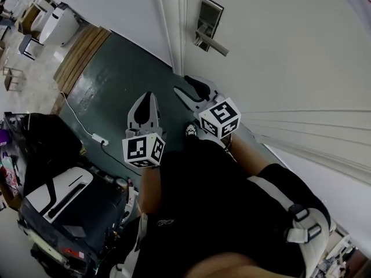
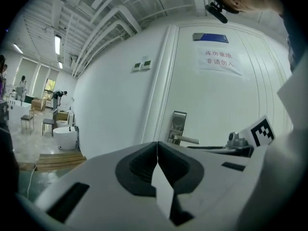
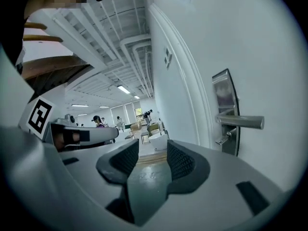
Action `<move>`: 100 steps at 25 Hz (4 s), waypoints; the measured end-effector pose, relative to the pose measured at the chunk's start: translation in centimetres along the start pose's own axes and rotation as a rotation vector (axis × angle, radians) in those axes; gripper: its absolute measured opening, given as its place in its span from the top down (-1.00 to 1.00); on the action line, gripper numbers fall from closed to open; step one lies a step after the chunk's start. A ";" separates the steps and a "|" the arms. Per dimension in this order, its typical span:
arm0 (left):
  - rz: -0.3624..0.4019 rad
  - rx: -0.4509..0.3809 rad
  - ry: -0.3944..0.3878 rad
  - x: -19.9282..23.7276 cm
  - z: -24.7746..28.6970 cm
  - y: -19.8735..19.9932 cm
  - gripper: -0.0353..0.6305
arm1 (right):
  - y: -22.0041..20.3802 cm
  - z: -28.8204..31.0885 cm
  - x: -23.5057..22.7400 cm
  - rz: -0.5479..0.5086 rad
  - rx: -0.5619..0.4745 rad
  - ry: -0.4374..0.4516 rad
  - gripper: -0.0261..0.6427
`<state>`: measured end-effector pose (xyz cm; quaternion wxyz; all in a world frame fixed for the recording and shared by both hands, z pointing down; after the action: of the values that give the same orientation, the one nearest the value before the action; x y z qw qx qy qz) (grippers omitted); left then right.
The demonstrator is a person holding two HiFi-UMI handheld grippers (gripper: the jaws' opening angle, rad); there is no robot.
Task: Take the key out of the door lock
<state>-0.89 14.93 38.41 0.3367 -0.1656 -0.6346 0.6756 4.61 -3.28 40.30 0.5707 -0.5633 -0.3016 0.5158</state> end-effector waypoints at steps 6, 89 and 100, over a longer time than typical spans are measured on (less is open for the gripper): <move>0.030 0.074 -0.074 0.6 5.3 0.0 0.82 | -0.8 1.8 -3.4 0.070 -0.018 -0.057 0.37; 0.133 0.405 -0.892 4.5 31.7 -0.2 0.82 | -5.7 10.0 -16.2 1.194 -1.075 -0.739 0.83; 0.134 0.406 -0.884 5.2 31.8 -0.3 0.82 | -5.8 10.2 -16.1 1.229 -1.108 -0.752 0.83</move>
<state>-25.25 -5.31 44.22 0.0164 0.1655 -0.5603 0.8114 -8.02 -13.84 51.48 -0.2935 -0.6133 -0.3193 0.6601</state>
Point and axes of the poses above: the fingertips, and each gripper's own axes: z forward along the fingers, x to its left, y out of its top, the point moved 9 cm from there along -z, backward along the fingers, and after that the axes turned 3 degrees about y, right-handed, at the moved point
